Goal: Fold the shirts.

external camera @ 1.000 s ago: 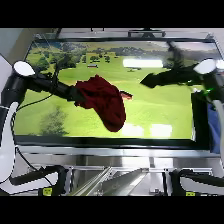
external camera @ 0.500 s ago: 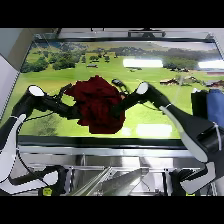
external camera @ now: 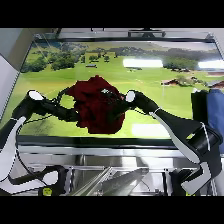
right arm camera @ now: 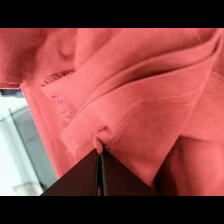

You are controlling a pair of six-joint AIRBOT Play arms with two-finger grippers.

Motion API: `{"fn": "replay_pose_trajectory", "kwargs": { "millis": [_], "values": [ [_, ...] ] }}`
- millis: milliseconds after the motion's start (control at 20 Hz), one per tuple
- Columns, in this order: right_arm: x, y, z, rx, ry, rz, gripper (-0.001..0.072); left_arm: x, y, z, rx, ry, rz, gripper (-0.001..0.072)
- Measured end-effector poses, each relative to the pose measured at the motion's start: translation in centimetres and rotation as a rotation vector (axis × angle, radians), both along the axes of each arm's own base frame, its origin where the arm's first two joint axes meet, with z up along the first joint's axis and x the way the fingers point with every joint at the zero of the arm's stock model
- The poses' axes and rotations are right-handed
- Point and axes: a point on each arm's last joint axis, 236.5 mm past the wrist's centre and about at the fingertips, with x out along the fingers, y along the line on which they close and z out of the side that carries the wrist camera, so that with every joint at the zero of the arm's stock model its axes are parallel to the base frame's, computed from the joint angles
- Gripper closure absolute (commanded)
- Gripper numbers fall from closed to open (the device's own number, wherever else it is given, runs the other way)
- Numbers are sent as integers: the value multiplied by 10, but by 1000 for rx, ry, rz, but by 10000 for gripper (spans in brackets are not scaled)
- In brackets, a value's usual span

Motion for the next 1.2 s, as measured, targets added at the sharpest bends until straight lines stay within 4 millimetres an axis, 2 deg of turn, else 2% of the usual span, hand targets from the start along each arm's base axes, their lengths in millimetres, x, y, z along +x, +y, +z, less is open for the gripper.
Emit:
{"fn": "replay_pose_trajectory", "kwargs": {
  "millis": [100,200,250,300,400,450,550,650,700,750,850,900,950,1050,1150,1200],
  "values": [
    [18,-5,37,45,-62,-33,699,13,-2,25,-19,-61,-7,690],
    [47,-22,103,118,-178,-99,700,35,-4,73,-56,-185,-4,690],
    [62,-37,146,164,-255,-145,699,48,-3,104,-77,-266,3,690],
    [77,-55,192,208,-344,-199,699,61,-1,145,-102,-369,17,690],
    [97,-110,300,307,-568,-346,699,80,9,242,-137,-617,63,689],
    [96,-142,356,352,-687,-421,699,83,17,297,-143,-762,96,688],
    [71,-201,452,421,-912,-547,699,73,34,400,-119,-1046,163,687],
    [27,-246,526,470,-1113,-641,699,40,43,482,-73,-1286,215,687],
    [2,-262,555,487,-1204,-675,699,23,45,511,-49,-1376,243,686],
    [-21,-274,577,503,-1280,-703,699,6,48,533,-21,-1452,276,686],
    [-59,-288,610,522,-1415,-732,699,-17,51,558,19,-1558,340,686],
    [-70,-291,619,524,-1455,-739,699,-25,49,564,21,-1597,352,686],
    [-72,-294,621,519,-1469,-743,699,-29,46,565,8,-1616,350,686],
    [-50,-291,607,494,-1419,-731,699,-22,44,556,-46,-1611,342,686],
    [-5,-284,573,458,-1303,-707,698,2,42,533,-112,-1545,317,686],
    [22,-280,551,436,-1235,-697,698,21,42,513,-129,-1489,299,686]
  ]
}}
